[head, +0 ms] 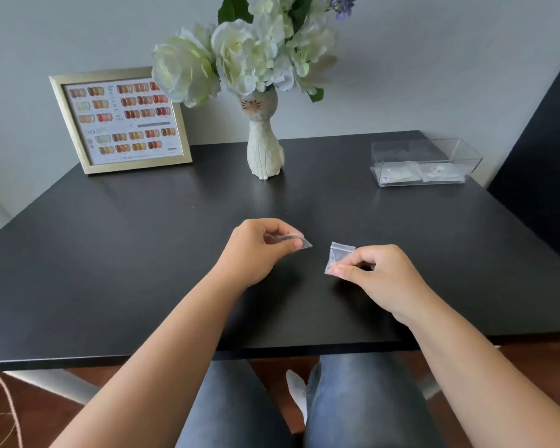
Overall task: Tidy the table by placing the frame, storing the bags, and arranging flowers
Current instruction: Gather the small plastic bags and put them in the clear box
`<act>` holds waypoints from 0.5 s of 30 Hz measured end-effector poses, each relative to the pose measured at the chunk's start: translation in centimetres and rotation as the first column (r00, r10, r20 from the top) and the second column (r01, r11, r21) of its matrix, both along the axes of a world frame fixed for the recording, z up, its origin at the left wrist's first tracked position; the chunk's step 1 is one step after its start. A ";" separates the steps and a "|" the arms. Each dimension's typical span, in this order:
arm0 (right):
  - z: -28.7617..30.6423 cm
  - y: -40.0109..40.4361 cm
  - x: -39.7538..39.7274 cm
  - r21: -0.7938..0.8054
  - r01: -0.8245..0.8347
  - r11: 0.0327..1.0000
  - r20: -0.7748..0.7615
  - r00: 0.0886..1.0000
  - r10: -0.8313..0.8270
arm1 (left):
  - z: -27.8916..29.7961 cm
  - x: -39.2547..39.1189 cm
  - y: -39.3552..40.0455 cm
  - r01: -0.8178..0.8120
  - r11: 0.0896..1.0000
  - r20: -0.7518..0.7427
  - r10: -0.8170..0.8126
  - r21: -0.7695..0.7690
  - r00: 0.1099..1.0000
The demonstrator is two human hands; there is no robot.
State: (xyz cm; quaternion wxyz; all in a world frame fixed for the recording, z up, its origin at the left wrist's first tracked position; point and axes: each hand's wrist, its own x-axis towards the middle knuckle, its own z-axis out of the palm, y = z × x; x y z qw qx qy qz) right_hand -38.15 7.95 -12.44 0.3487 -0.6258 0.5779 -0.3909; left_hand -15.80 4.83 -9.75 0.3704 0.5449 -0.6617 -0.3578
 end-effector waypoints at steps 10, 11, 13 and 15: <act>3.7 -6.9 -10.7 -0.060 0.290 0.955 -0.075 0.953 -0.294 | 3.4 -9.2 -8.7 0.102 0.988 0.040 -0.098 -0.112 0.994; 4.6 -8.0 -11.7 -0.105 0.335 0.936 -0.073 0.936 -0.343 | 3.7 -10.3 -9.7 0.104 0.985 0.058 -0.097 -0.134 0.994; 6.3 -10.2 -13.8 -0.227 0.387 0.894 -0.100 0.903 -0.417 | 4.3 -12.4 -11.6 0.105 0.979 0.103 -0.088 -0.177 0.991; 7.6 -12.3 -15.7 -0.323 0.403 0.856 -0.131 0.877 -0.462 | 4.7 -14.4 -13.4 0.104 0.973 0.136 -0.077 -0.205 0.988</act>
